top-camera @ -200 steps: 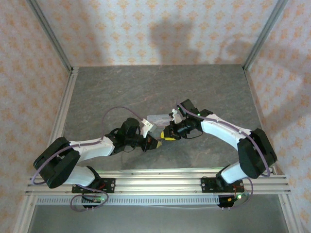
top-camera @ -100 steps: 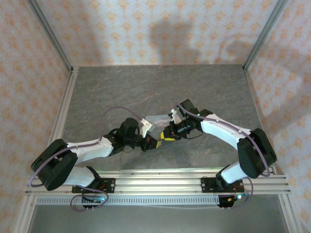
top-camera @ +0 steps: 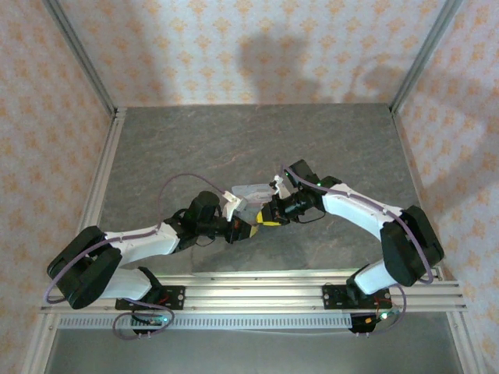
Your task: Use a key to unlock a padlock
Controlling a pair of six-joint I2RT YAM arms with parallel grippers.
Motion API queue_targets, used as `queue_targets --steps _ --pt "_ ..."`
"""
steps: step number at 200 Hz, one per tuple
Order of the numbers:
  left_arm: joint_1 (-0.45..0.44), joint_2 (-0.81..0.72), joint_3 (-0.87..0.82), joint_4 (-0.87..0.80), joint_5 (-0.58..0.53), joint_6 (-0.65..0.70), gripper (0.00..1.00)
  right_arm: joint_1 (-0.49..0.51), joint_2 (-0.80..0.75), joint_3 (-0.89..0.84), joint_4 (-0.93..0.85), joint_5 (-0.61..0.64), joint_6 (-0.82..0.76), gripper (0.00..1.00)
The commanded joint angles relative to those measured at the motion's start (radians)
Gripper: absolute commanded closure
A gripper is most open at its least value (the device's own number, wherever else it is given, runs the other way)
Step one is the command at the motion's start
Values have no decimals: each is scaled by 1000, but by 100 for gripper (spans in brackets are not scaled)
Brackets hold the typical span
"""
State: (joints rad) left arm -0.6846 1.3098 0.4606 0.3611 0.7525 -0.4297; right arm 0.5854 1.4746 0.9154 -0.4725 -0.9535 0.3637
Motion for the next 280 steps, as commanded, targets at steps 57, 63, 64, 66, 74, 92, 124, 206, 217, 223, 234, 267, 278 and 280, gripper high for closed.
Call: queue_targets --steps 57,63,64,66,74,92,124,206,217,223,234,267,278,280 --pt "-23 -115 -9 49 -174 23 100 2 -18 -32 24 -6 62 100" --pt "-29 -114 -11 58 -186 20 100 2 -16 -29 20 -8 61 100" --pt "-31 -113 -12 60 -188 19 100 2 -16 -28 20 -9 61 100" --pt "-33 -111 -11 62 -190 19 100 2 -16 -29 20 -11 62 100" --pt "-39 -106 -6 66 -197 18 100 2 -19 -29 22 -13 64 100" --pt "-44 -102 -2 47 -216 25 100 3 -24 -29 23 1 78 100" --pt "-44 -186 -51 -4 -283 30 100 2 -33 -32 44 28 115 100" --pt "-55 -356 -149 -89 -306 47 89 2 -8 -13 85 4 165 100" --pt "-68 -353 -148 -94 -327 56 65 2 -7 -12 86 4 168 100" --pt "-73 -349 -143 -100 -338 61 59 2 -7 -11 85 7 169 100" --pt "-80 -340 -133 -109 -347 71 55 1 -7 -10 85 8 170 100" --pt "-97 -288 -124 -54 -344 65 48 2 -8 -10 87 9 176 100" --pt "-107 -265 -122 -17 -343 60 48 2 -8 -8 87 9 178 100" --pt "-109 -260 -122 -9 -343 60 48 2 -8 -7 87 9 179 100"
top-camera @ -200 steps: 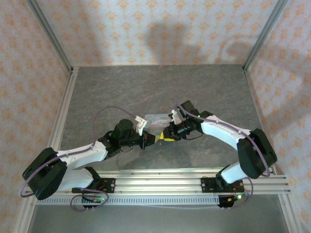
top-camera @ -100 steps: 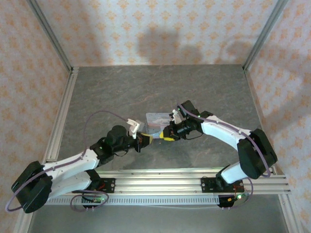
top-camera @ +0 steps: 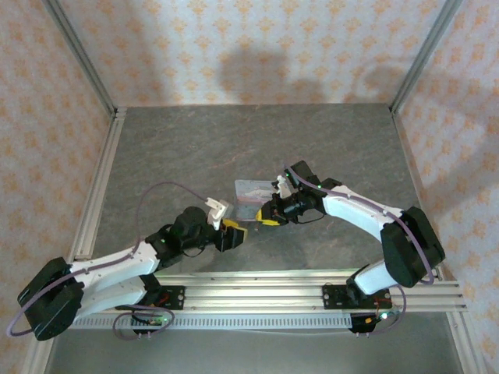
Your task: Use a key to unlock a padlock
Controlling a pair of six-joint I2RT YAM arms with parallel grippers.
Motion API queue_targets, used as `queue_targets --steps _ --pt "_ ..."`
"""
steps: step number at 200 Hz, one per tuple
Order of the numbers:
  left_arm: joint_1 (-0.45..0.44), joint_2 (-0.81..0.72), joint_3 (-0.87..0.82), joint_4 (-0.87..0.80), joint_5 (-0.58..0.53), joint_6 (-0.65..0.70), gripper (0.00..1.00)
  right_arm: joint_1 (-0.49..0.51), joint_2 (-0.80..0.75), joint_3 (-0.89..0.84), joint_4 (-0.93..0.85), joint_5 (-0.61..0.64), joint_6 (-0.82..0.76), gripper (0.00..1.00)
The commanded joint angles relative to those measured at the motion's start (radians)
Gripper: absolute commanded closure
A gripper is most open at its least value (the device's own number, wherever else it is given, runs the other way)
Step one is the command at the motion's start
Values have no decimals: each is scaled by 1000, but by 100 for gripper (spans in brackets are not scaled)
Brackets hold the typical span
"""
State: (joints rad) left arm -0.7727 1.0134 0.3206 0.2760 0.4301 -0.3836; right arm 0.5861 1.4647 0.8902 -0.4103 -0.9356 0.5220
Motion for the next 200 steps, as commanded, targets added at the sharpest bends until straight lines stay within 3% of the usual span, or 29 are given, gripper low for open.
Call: queue_targets --steps 1,32,50,58,124,200 --pt "-22 38 18 80 -21 14 48 2 2 18 25 -10 21 100" --pt "-52 101 28 172 -42 15 48 2 -3 23 24 -13 27 100" --pt "-54 116 18 226 -48 12 61 1 -6 22 22 -15 27 100" --pt "-54 114 20 223 -57 16 56 1 -9 21 21 -15 26 100" --pt "-55 167 32 242 -27 -4 54 0 -6 18 39 -25 37 100" --pt "-46 253 54 328 10 -36 62 1 -10 18 25 -28 27 100"
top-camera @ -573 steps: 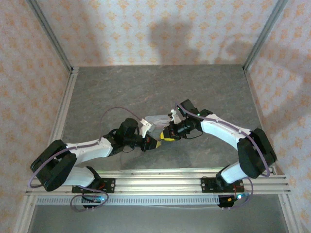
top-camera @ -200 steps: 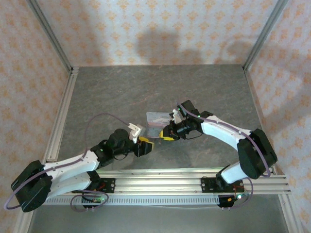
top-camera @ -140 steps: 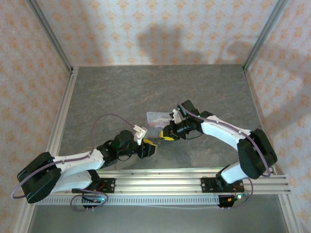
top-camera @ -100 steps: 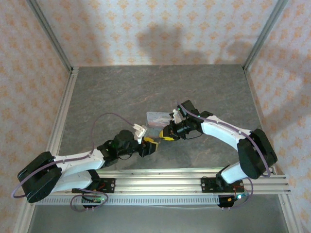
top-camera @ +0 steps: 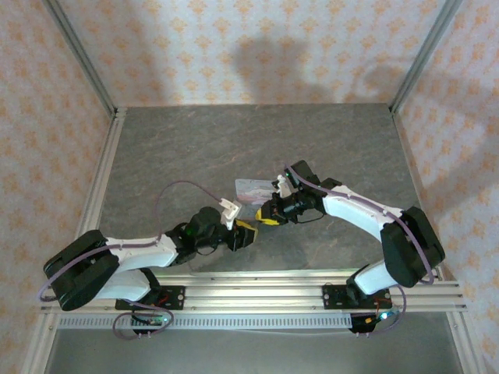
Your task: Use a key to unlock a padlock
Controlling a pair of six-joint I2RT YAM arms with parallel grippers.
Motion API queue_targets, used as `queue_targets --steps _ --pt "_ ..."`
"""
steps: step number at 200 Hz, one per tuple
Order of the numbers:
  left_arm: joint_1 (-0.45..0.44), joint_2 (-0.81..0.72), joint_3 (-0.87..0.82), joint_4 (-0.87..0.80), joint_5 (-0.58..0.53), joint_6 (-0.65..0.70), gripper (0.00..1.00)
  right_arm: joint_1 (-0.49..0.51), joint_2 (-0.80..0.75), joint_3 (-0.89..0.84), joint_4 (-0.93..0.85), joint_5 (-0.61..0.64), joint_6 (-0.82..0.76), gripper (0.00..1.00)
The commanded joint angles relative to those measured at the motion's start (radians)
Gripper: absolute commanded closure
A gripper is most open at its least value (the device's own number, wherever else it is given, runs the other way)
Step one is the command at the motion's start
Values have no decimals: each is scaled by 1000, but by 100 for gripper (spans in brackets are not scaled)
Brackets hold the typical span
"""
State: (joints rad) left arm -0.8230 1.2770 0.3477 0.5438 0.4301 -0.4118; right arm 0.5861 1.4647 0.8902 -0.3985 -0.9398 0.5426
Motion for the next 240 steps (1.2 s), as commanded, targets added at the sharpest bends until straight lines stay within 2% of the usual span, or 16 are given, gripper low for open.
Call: queue_targets --steps 1,57,108,215,240 --pt "5 -11 27 62 10 -8 62 1 -10 18 13 -25 7 100" --pt "14 -9 26 56 23 -8 62 2 -12 19 15 -25 7 100" --pt "17 13 21 79 24 -15 76 1 -17 13 16 -25 9 100" --pt "24 56 31 113 32 -19 76 1 -24 8 26 -27 19 100" --pt "24 62 31 125 33 -22 82 0 -27 6 26 -27 20 100"
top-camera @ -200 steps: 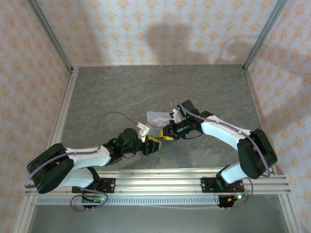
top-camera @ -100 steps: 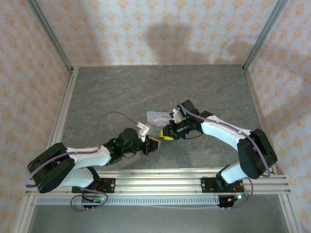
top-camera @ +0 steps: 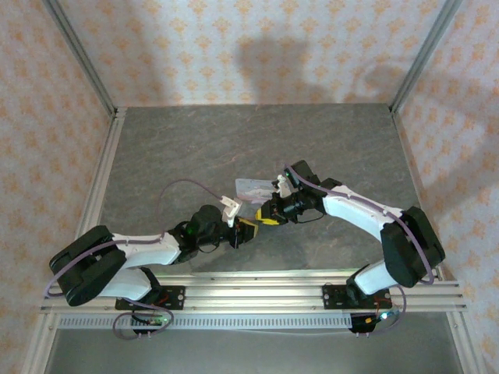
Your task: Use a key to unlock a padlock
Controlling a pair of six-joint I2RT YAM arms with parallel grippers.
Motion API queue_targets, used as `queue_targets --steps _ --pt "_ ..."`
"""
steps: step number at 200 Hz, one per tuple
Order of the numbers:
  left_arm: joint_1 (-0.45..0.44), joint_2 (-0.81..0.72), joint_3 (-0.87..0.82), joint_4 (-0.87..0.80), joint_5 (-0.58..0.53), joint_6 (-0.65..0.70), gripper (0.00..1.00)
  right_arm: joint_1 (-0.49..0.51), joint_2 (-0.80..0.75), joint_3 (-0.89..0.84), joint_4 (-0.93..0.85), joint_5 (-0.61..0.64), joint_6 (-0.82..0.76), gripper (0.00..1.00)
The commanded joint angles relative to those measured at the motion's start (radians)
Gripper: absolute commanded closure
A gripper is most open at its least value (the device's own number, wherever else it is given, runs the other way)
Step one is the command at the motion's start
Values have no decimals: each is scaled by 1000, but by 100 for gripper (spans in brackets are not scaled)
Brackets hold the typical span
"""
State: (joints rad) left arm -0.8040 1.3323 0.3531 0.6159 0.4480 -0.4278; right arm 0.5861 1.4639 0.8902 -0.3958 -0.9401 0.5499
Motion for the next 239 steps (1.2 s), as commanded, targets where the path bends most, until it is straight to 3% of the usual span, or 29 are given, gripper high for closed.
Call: queue_targets --steps 1,25,83,165,198,239 --pt "5 8 26 53 15 -5 82 0 -27 5 24 -27 13 100" --pt "5 7 25 55 20 -8 100 0 -26 1 32 -25 19 100" --pt "10 -26 20 37 24 -7 100 1 -29 -12 42 -18 14 100" --pt "76 -106 68 -139 147 8 100 0 -26 0 -51 25 -95 100" --pt "76 -44 92 -79 179 -40 100 0 -27 -18 -5 18 -71 100" --pt "74 -20 77 14 142 -89 100 0 -45 -106 162 13 39 100"
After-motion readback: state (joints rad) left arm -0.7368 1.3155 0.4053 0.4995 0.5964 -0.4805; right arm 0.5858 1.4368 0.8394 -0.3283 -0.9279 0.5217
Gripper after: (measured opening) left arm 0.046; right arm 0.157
